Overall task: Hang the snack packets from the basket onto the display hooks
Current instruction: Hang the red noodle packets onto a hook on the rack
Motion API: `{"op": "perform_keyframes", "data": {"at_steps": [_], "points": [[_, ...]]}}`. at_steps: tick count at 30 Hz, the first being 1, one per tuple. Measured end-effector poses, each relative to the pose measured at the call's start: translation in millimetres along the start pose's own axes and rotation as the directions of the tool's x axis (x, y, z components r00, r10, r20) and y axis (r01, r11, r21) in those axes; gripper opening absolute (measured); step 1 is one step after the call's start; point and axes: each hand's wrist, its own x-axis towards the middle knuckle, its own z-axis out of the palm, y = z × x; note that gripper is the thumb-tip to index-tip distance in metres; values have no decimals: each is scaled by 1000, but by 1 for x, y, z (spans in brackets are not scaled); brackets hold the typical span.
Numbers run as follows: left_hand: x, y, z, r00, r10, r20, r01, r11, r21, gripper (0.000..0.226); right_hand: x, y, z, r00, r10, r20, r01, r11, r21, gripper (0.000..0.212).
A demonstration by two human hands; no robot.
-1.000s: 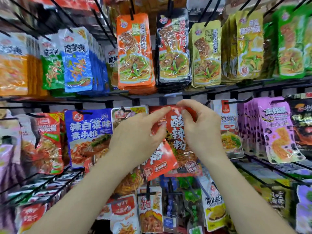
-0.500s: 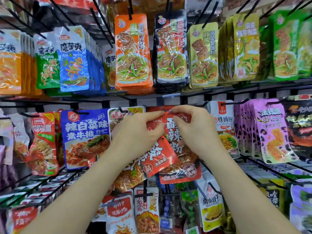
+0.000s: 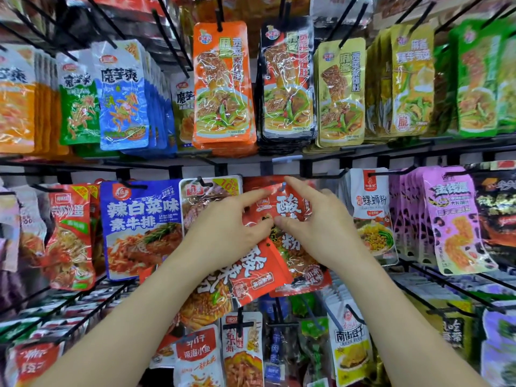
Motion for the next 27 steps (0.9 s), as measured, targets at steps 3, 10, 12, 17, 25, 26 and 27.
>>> {"op": "perform_keyframes", "data": {"at_steps": [3, 10, 12, 17, 25, 26, 27], "points": [[5, 0, 3, 999, -27, 18, 26, 996, 80, 57, 3, 3, 6, 998, 33, 48, -29, 997, -68, 77], [9, -3, 6, 998, -63, -25, 65, 994, 90, 55, 6, 8, 18, 997, 65, 43, -58, 986, -157, 89], [6, -7, 4, 994, -61, -90, 58, 998, -32, 39, 12, 11, 22, 998, 64, 22, -59, 983, -175, 85], [1, -13, -4, 994, -25, -106, 0, 974, -227, 19, 26, 12, 34, 998, 58, 25, -50, 971, -234, 80], [-8, -16, -11, 996, -92, -19, 74, 892, -446, 33, 42, 24, 43, 992, 64, 104, -38, 972, -233, 71], [-8, -15, -11, 995, -101, -18, 80, 877, -475, 34, 42, 23, 41, 988, 68, 139, -37, 976, -213, 74], [-9, -14, -11, 994, -106, -29, 78, 867, -492, 34, 42, 23, 38, 983, 77, 168, -45, 981, -187, 74]]}}
